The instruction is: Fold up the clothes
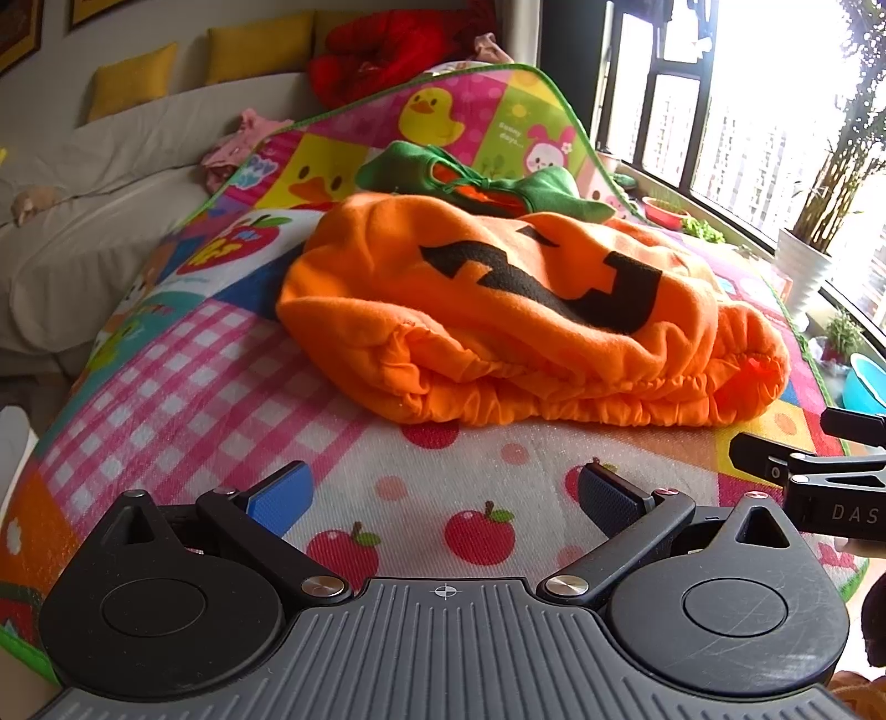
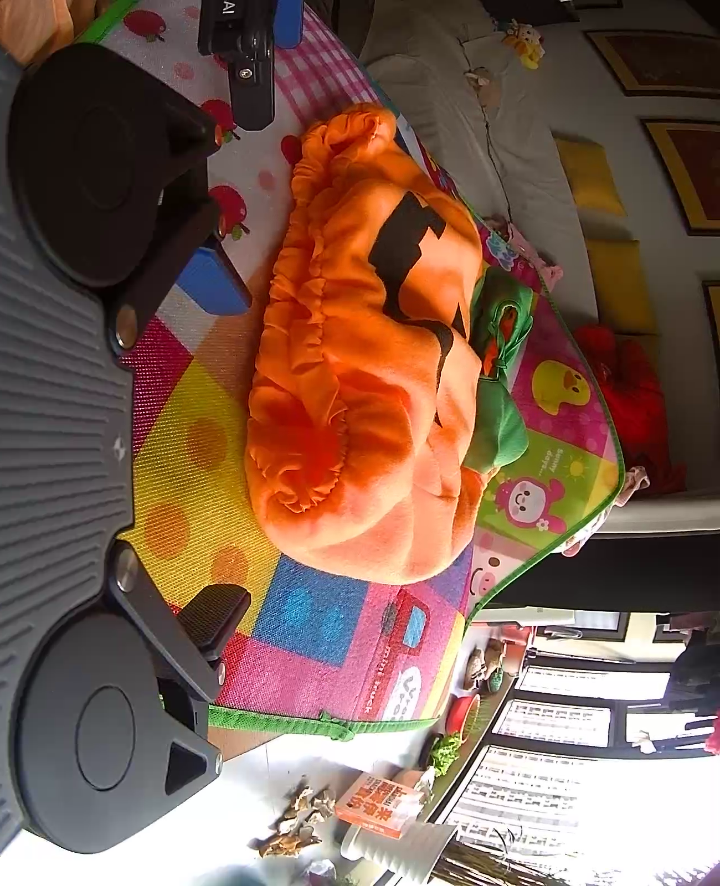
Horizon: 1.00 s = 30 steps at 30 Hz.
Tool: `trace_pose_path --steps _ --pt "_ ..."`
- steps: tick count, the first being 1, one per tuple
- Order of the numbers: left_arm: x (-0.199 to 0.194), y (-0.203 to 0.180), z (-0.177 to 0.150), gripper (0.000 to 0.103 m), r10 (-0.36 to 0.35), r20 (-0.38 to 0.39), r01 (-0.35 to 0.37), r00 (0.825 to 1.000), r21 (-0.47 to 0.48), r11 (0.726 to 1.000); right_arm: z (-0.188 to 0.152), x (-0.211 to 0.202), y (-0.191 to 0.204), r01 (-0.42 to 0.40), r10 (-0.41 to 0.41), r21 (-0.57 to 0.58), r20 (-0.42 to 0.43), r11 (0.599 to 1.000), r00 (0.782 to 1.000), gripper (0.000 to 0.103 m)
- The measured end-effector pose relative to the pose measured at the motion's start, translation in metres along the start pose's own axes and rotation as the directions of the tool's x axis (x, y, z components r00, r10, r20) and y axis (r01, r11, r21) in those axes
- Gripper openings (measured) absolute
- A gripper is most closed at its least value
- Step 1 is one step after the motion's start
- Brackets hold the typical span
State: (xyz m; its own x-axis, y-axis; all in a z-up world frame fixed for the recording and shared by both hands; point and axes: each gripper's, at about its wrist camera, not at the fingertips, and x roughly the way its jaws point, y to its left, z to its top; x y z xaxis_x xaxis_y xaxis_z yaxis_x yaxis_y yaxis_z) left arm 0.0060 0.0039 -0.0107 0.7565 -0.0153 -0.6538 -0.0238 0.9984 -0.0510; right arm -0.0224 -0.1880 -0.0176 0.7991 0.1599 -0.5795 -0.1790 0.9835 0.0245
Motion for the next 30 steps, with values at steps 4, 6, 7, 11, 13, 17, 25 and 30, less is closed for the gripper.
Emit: trace_pose_path --steps 4,6,7,11,13,17,25,30 --pt "0.0008 0.0004 -0.0005 0.103 -0.001 -0.005 0.001 1.0 -0.002 1.0 -0.0004 0.0005 0.0005 0.0 0.0 -0.002 -0.002 1.0 1.0 0.103" --pt "0.0005 0.0007 -0.0008 0.103 -0.001 -0.005 0.001 1.0 -0.003 1.0 -0.0005 0.0009 0.0009 0.001 -0.001 -0.004 -0.004 1.0 1.0 0.103" --pt "0.0004 0.0008 -0.0009 0.103 -0.001 -0.006 0.001 1.0 -0.003 1.0 -0.0006 0.0011 0.0011 0.0 0.0 -0.004 -0.006 1.0 1.0 0.103" --pt "0.0006 0.0007 -0.0006 0.103 -0.001 -0.007 0.001 1.0 -0.004 1.0 -0.0006 0.0018 0.0017 0.001 -0.001 -0.006 -0.007 1.0 1.0 0.103" --pt "0.0005 0.0008 -0.0005 0.103 -0.001 -0.007 0.001 1.0 -0.004 1.0 -0.0008 0.0019 0.0018 0.001 -0.001 -0.006 -0.007 1.0 1.0 0.103" --pt "0.0006 0.0006 -0.0005 0.103 -0.002 -0.007 0.002 1.0 -0.004 1.0 -0.001 0.0017 0.0017 0.001 -0.001 -0.006 -0.008 1.0 1.0 0.103" --pt "0.0012 0.0001 -0.0009 0.103 -0.001 -0.009 0.001 1.0 -0.002 1.0 -0.0013 0.0014 0.0002 -0.001 0.001 -0.002 -0.008 1.0 1.0 0.103" --pt "0.0017 0.0002 -0.0007 0.103 -0.001 -0.01 0.001 1.0 -0.002 1.0 -0.0012 0.0022 0.0002 -0.001 0.001 -0.003 -0.011 1.0 1.0 0.103"
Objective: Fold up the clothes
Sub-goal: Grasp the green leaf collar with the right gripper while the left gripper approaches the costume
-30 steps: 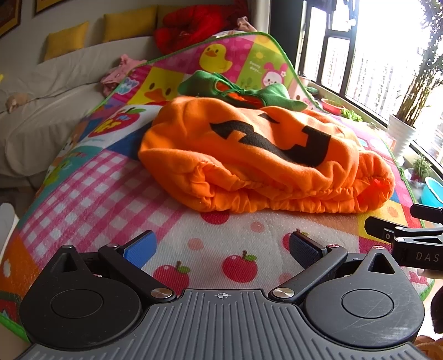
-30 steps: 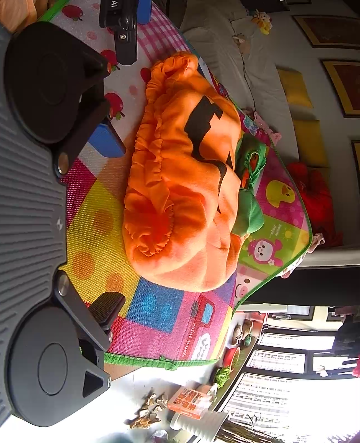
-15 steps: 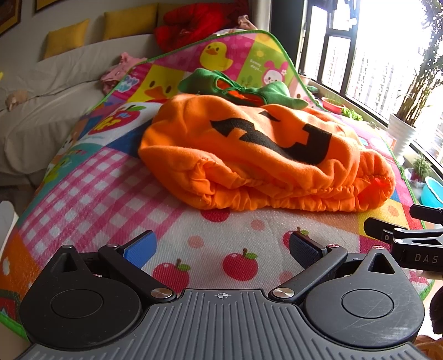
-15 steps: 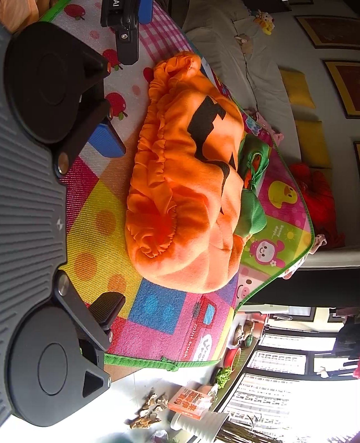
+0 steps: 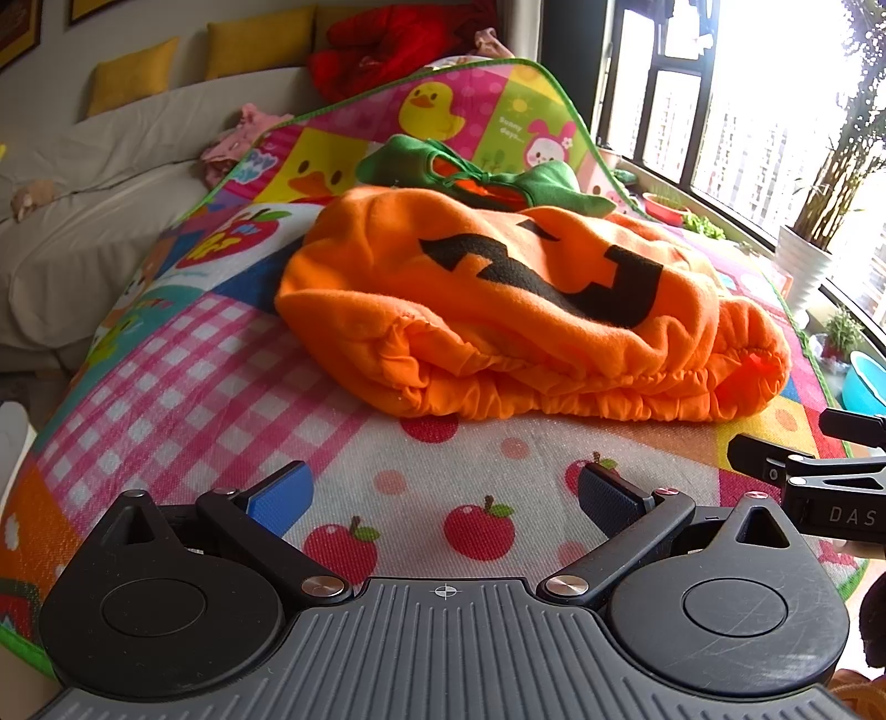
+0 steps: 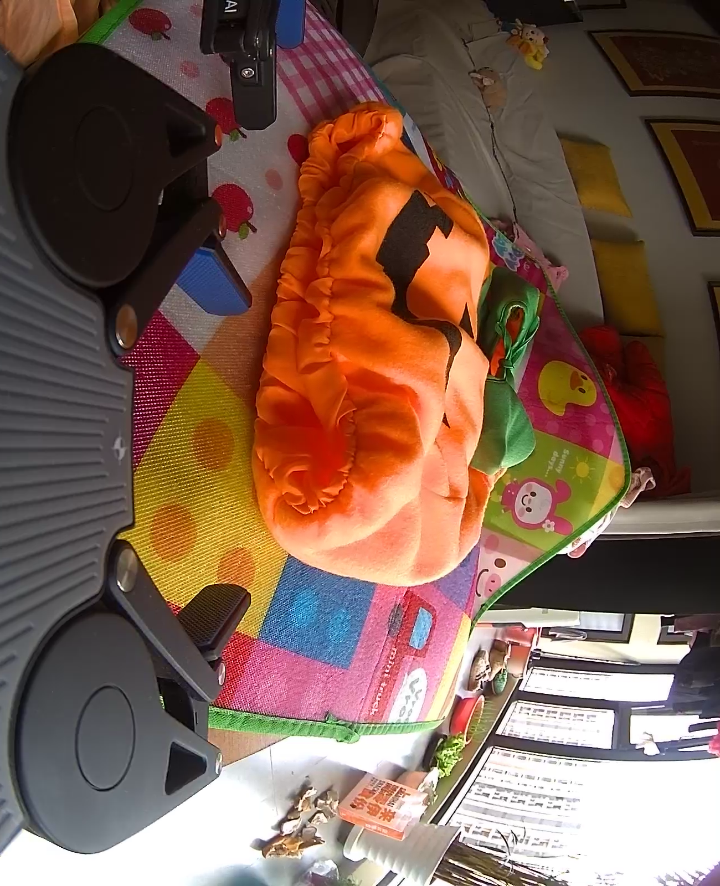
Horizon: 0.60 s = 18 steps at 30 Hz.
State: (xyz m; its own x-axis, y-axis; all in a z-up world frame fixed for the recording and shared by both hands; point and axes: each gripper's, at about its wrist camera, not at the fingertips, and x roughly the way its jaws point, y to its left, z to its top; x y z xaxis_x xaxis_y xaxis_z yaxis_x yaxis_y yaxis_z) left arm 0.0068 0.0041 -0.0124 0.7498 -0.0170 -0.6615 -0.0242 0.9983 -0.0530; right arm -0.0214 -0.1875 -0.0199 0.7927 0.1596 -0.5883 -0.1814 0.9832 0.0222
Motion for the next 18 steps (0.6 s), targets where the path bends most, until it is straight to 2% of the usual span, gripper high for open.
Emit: trace_pose_path --steps 9,12,15,18 --pt "0.003 0.002 0.004 0.103 -0.008 -0.01 0.008 1.0 -0.002 1.0 0.003 0.002 0.001 0.0 0.0 -0.026 -0.007 1.0 1.0 0.103" --pt "0.003 0.011 0.017 0.103 -0.041 -0.007 0.041 0.999 -0.016 0.999 0.015 0.003 -0.004 -0.017 0.017 -0.042 0.006 0.999 1.0 0.103" --pt "0.005 0.026 0.041 0.103 -0.075 0.022 0.075 0.997 -0.043 0.996 0.043 0.011 -0.022 -0.09 0.09 0.021 0.022 0.996 0.996 0.103" --pt "0.019 0.044 0.074 0.103 -0.088 0.049 0.093 0.995 -0.092 0.991 0.079 0.036 -0.045 -0.191 0.188 0.109 0.039 0.976 0.981 0.103"
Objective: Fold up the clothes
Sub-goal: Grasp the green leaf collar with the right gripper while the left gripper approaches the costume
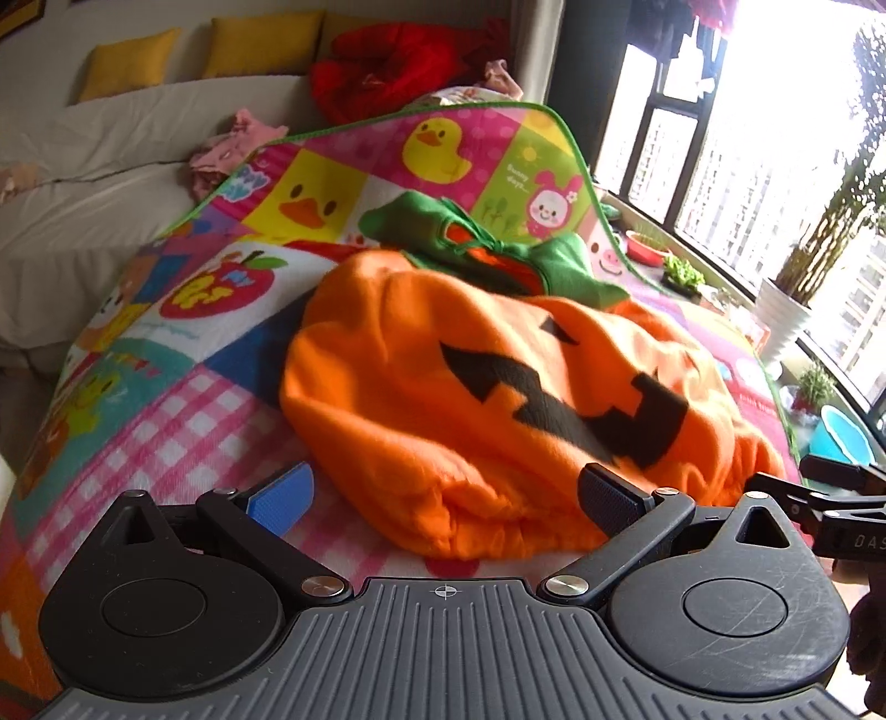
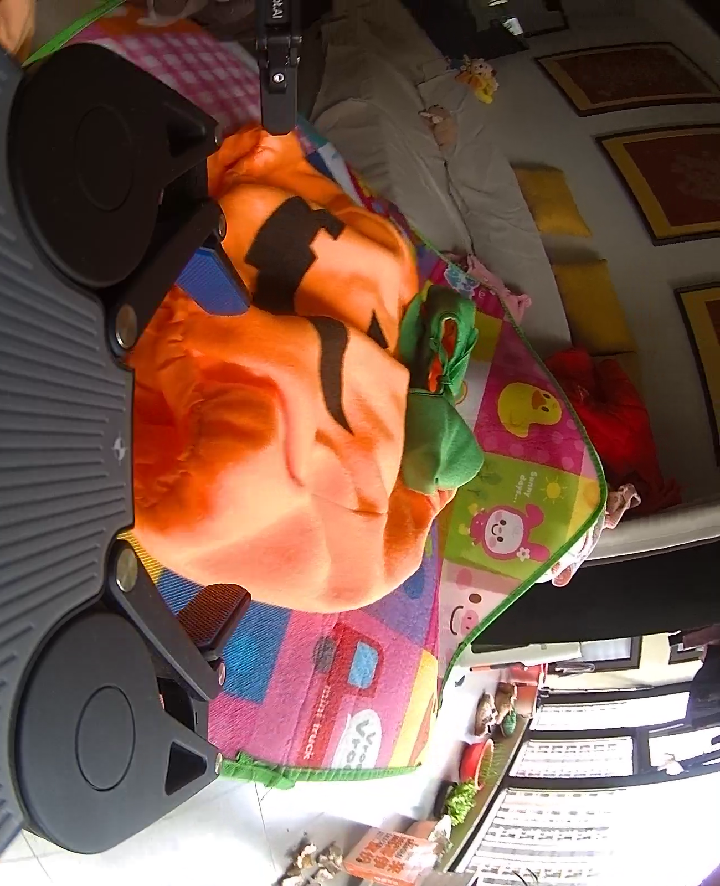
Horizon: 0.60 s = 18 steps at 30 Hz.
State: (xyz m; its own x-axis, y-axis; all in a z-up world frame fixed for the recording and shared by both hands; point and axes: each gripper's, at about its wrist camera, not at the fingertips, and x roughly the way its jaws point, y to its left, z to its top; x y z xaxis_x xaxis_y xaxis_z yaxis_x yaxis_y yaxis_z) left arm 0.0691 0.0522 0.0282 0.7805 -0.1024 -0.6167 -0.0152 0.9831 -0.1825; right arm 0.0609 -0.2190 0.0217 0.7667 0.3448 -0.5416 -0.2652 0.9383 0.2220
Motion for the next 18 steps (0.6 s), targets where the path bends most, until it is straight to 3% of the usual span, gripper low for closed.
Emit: trace_pose_path --steps 5,9,14,18 --pt "0.055 0.021 0.054 0.103 0.012 0.009 -0.012 1.0 -0.015 1.0 0.056 0.058 -0.027 0.012 -0.012 -0.019 0.026 1.0 1.0 0.103" --pt "0.108 0.027 0.086 0.103 -0.004 -0.021 0.005 1.0 0.034 0.999 0.081 0.113 -0.043 -0.01 0.01 -0.004 -0.057 1.0 0.998 0.103" --pt "0.141 0.024 0.086 0.103 -0.138 -0.1 0.14 0.985 0.008 0.99 0.077 0.159 -0.056 -0.019 0.029 0.051 -0.204 0.999 0.979 0.103" --pt "0.157 0.018 0.075 0.103 -0.173 -0.155 0.177 0.973 0.013 0.984 0.07 0.165 -0.059 -0.017 0.033 0.075 -0.214 0.997 0.976 0.103"
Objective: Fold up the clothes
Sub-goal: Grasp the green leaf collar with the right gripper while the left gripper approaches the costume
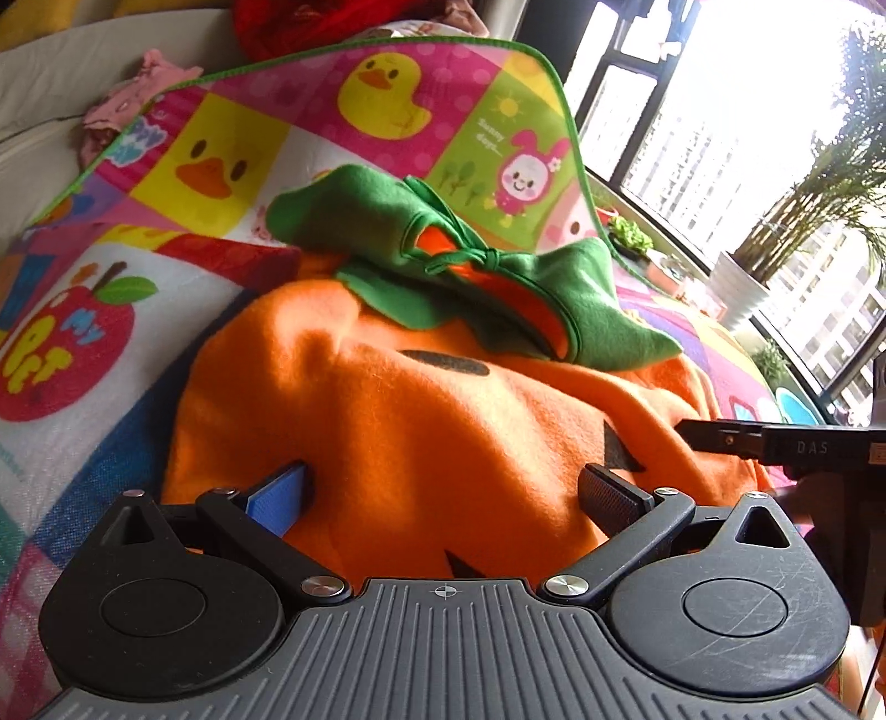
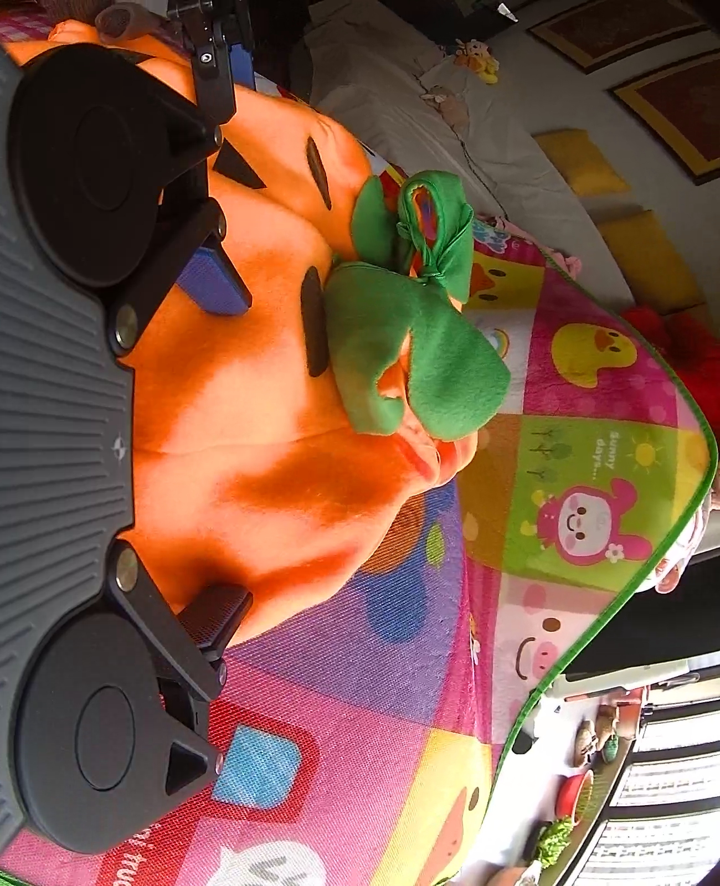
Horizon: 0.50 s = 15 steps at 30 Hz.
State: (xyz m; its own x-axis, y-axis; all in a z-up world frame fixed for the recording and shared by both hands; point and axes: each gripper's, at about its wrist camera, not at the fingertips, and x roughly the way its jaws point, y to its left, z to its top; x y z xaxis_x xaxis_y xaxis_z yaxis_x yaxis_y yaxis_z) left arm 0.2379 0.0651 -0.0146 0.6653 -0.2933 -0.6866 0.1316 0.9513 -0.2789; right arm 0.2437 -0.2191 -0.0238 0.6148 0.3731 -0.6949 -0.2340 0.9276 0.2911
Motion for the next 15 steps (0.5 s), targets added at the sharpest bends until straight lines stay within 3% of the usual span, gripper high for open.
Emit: trace_pose_path --steps 3,6,8,10,12,14,15 --pt "0.007 0.007 -0.001 0.103 -0.013 -0.018 0.012 1.0 -0.047 0.999 0.002 0.004 0.006 0.022 -0.023 -0.031 -0.033 0.999 0.999 0.103" --pt "0.01 0.015 -0.004 0.103 -0.03 -0.022 0.028 0.999 -0.083 0.996 0.014 0.006 0.021 0.041 -0.062 -0.188 -0.108 0.981 0.992 0.103" --pt "0.009 0.017 -0.006 0.103 -0.039 -0.009 0.038 0.999 -0.09 0.995 0.028 -0.012 0.036 0.064 -0.064 -0.283 0.008 0.957 0.998 0.103" --pt "0.009 0.018 -0.007 0.103 -0.041 -0.002 0.041 0.999 -0.093 0.995 0.044 -0.023 0.058 0.104 -0.056 -0.386 0.136 0.917 0.989 0.103" --pt "0.009 0.018 -0.008 0.103 -0.042 0.005 0.043 0.999 -0.095 0.995 0.059 -0.013 0.083 0.132 -0.045 -0.484 0.187 0.865 0.981 0.102" --pt "0.009 0.018 -0.009 0.103 -0.044 0.011 0.045 0.999 -0.098 0.994 0.069 0.015 0.11 0.125 -0.044 -0.567 0.154 0.814 0.987 0.079" --pt "0.009 0.018 -0.009 0.103 -0.045 0.014 0.046 0.999 -0.099 0.994 0.071 0.032 0.122 0.103 -0.041 -0.599 0.116 0.794 0.992 0.062"
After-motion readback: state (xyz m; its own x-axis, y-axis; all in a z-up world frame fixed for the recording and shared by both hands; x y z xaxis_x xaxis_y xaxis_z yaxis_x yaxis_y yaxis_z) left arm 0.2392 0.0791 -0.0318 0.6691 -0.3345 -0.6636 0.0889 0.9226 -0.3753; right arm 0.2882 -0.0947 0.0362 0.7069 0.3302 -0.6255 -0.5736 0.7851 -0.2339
